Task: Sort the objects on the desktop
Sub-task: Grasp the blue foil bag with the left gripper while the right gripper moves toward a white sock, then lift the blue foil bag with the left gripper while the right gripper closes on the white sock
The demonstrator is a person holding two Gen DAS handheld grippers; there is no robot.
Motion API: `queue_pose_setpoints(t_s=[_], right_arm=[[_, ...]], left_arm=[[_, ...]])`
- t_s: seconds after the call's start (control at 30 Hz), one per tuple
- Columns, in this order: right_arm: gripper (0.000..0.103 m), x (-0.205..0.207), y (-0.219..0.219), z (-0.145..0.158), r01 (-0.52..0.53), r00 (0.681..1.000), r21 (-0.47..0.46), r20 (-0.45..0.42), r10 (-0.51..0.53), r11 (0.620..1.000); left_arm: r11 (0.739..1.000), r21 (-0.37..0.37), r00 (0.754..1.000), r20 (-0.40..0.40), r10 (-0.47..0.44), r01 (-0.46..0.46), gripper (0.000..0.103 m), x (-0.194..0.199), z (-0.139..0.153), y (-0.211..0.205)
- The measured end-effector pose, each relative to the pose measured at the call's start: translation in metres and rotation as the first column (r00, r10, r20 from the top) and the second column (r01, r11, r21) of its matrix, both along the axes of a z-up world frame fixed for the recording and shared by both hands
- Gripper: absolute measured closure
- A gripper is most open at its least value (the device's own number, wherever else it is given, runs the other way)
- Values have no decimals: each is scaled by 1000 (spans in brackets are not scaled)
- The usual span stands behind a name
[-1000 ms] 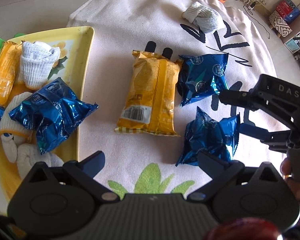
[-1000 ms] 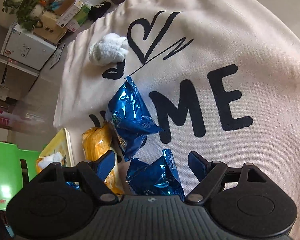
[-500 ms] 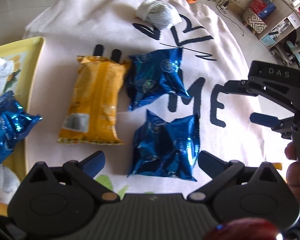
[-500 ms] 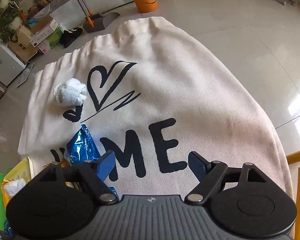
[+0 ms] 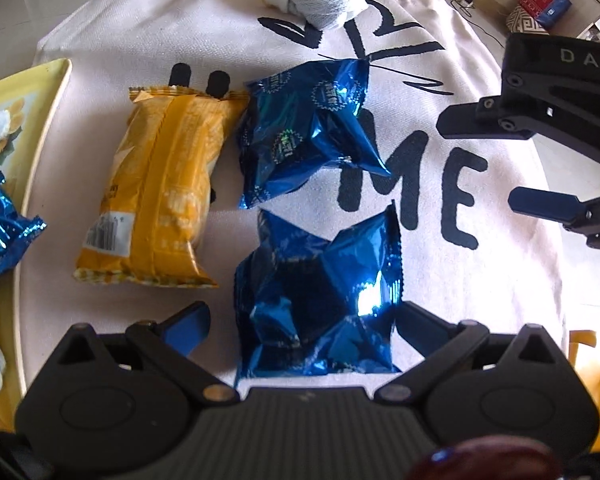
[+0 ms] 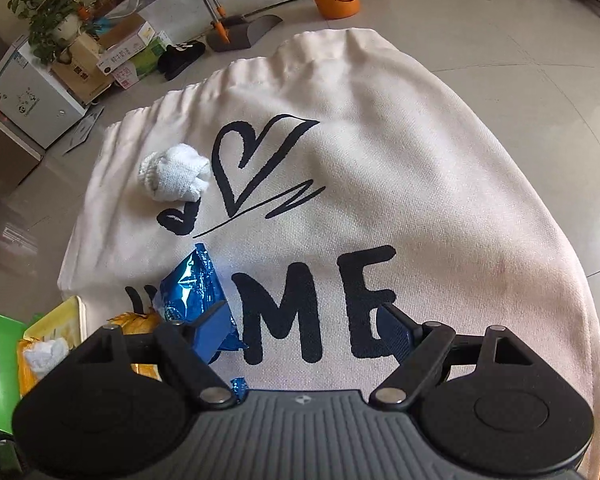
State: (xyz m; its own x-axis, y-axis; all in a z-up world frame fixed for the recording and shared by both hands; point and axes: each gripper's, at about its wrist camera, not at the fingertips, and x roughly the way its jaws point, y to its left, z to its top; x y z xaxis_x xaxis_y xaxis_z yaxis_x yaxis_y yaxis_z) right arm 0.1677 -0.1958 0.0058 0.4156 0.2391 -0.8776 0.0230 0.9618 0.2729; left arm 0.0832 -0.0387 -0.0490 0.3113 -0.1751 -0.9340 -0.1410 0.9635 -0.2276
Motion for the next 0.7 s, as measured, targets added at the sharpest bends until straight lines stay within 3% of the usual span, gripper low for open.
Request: queue_pose_setpoints(t_s=[0.2, 0.43, 0.7], right_arm=[[22, 7, 6, -4, -24, 1000, 0, 6, 24, 1000], [22, 20, 27, -3, -87, 995, 7, 41, 87, 996], [22, 48, 64, -6, -188, 975, -48, 108, 192, 981]], left_arm=[[997, 32, 997, -37, 67, -66, 1, -4, -1, 27], [978, 68, 976, -84, 201, -196, 1, -12, -2, 73], [972, 54, 966, -113, 231, -227, 1, -13, -4, 85]])
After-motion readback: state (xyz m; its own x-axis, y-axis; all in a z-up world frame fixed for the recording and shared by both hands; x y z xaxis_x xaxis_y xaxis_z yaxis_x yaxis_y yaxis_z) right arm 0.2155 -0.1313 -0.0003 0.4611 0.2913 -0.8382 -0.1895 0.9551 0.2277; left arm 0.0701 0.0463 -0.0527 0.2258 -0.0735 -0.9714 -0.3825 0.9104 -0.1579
